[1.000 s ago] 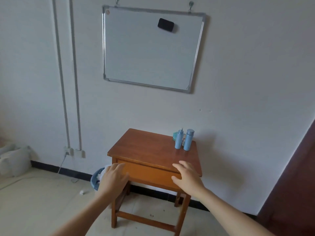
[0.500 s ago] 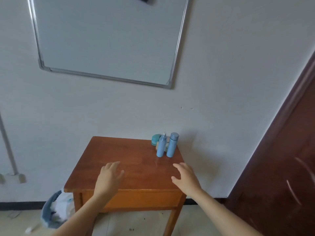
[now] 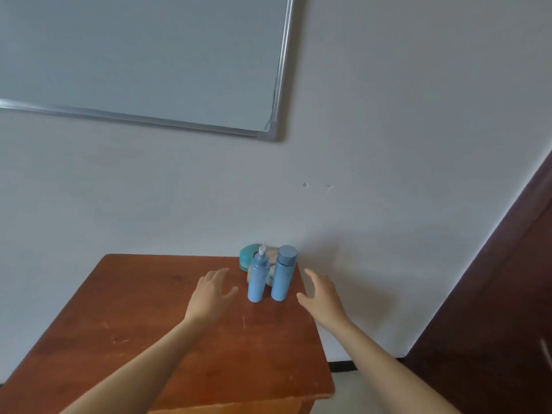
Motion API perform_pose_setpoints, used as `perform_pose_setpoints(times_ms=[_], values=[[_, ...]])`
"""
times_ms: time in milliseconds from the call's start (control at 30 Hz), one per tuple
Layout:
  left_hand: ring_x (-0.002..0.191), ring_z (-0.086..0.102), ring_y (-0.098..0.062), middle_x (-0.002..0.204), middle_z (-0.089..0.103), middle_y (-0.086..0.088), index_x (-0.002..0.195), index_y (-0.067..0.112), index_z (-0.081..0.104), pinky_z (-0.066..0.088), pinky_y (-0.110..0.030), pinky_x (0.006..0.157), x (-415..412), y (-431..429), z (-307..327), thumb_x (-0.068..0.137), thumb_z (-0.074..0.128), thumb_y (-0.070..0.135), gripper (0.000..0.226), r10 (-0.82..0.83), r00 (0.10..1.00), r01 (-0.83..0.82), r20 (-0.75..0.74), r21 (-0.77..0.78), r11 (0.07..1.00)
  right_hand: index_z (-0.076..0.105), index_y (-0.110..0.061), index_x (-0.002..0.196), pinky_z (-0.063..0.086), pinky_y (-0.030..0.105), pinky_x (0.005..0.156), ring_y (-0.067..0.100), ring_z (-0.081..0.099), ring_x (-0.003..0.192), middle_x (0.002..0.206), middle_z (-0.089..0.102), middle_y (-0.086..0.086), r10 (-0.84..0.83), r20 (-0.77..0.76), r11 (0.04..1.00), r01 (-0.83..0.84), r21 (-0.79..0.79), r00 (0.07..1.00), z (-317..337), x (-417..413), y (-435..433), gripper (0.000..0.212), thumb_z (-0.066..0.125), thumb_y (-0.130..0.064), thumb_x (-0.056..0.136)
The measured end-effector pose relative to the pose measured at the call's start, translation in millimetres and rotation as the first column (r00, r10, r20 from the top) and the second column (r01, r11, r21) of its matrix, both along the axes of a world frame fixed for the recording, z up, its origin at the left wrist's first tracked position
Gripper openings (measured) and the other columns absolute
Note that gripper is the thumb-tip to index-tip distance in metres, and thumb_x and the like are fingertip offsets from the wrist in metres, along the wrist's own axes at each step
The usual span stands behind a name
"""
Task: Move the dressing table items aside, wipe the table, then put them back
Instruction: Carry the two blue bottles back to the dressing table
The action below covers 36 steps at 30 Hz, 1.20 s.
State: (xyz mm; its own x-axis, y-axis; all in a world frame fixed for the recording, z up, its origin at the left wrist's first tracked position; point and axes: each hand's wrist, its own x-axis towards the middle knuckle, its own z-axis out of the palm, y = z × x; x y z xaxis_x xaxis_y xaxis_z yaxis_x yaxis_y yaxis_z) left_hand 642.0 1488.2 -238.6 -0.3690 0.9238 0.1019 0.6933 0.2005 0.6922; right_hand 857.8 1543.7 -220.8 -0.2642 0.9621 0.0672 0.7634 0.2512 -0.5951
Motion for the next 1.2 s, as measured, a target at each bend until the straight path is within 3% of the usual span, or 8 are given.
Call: perform_pose_setpoints(times_ms=[200,400,533,667,900,1033,1133,1200], values=[[0.125,0.044,-0.021,0.136,0.048,-0.007,0.139,0.014,0.036,0.04,-0.036,0.103,14,57,-21,0.083,0.065,0.03,0.065,0.047,0.989,-0.037,0.143,-0.066,0.997,0.029,-0.019,0.142,0.032,0.021,0.095,0.021,0.04,0.125,0.136,0.041,0.01,0.028,-0.076,0.995,-0.035,-0.091,0.997,-22,-11,70,0.064,0.06,-0.018,0.086],[0.122,0.047,-0.021,0.133,0.05,-0.005,0.137,0.014,0.039,0.043,-0.035,0.1,17,97,-31,0.076,0.074,0.027,0.071,0.021,0.982,-0.006,0.188,-0.079,0.997,0.028,-0.017,0.142,0.031,0.019,0.096,0.019,0.037,0.13,0.139,0.039,0.007,0.015,-0.205,0.994,-0.036,-0.101,0.979,-34,-21,105,0.071,0.067,-0.014,0.082],[0.103,0.054,-0.017,0.11,0.055,0.001,0.126,0.012,0.05,0.044,-0.027,0.082,24,114,-38,0.075,0.074,0.017,0.056,0.005,0.972,0.0,0.236,-0.024,1.0,0.033,-0.021,0.138,0.03,0.013,0.089,0.016,0.04,0.125,0.135,0.038,0.005,0.047,-0.271,0.989,-0.083,-0.123,0.961,-36,-36,119,0.07,0.069,-0.01,0.079],[0.093,0.056,-0.021,0.087,0.053,0.009,0.1,0.019,0.053,0.047,-0.032,0.076,24,124,-44,0.074,0.072,0.015,0.032,0.014,0.96,-0.011,0.279,-0.013,1.0,0.042,-0.03,0.122,0.036,0.006,0.081,0.013,0.049,0.113,0.123,0.049,0.001,-0.01,-0.356,0.991,-0.038,-0.13,0.935,-48,-47,124,0.06,0.071,-0.006,0.075],[0.088,0.057,-0.018,0.097,0.06,0.0,0.099,0.023,0.048,0.045,-0.028,0.072,25,129,-52,0.076,0.07,0.018,0.033,-0.005,0.92,0.013,0.392,-0.016,1.0,0.039,-0.047,0.095,0.036,-0.004,0.069,-0.015,0.052,0.088,0.099,0.05,-0.025,-0.105,-0.444,0.994,0.077,-0.081,0.89,-56,-59,117,0.062,0.073,-0.001,0.071],[0.081,0.058,-0.014,0.097,0.059,0.002,0.112,0.024,0.047,0.044,-0.018,0.062,23,123,-55,0.08,0.067,0.014,0.039,-0.046,0.886,0.052,0.462,0.0,0.999,0.045,-0.031,0.111,0.037,-0.003,0.069,0.004,0.052,0.091,0.101,0.052,-0.015,-0.126,-0.433,0.992,0.102,-0.079,0.893,-56,-60,110,0.057,0.074,-0.004,0.071],[0.089,0.059,-0.018,0.098,0.061,0.0,0.122,0.02,0.048,0.045,-0.023,0.071,17,121,-55,0.079,0.068,0.015,0.047,-0.1,0.882,0.112,0.461,0.002,0.994,0.048,-0.018,0.123,0.039,0.002,0.074,0.007,0.051,0.096,0.105,0.053,-0.011,-0.148,-0.426,0.988,0.121,-0.091,0.893,-53,-59,102,0.058,0.074,-0.005,0.072],[0.088,0.06,-0.019,0.095,0.062,0.0,0.123,0.018,0.049,0.048,-0.028,0.074,13,117,-53,0.078,0.07,0.015,0.049,-0.126,0.878,0.142,0.462,0.0,0.99,0.048,-0.021,0.121,0.045,0.016,0.085,0.008,0.053,0.099,0.108,0.054,-0.01,-0.171,-0.427,0.985,0.14,-0.104,0.888,-52,-55,94,0.058,0.074,-0.004,0.073]])
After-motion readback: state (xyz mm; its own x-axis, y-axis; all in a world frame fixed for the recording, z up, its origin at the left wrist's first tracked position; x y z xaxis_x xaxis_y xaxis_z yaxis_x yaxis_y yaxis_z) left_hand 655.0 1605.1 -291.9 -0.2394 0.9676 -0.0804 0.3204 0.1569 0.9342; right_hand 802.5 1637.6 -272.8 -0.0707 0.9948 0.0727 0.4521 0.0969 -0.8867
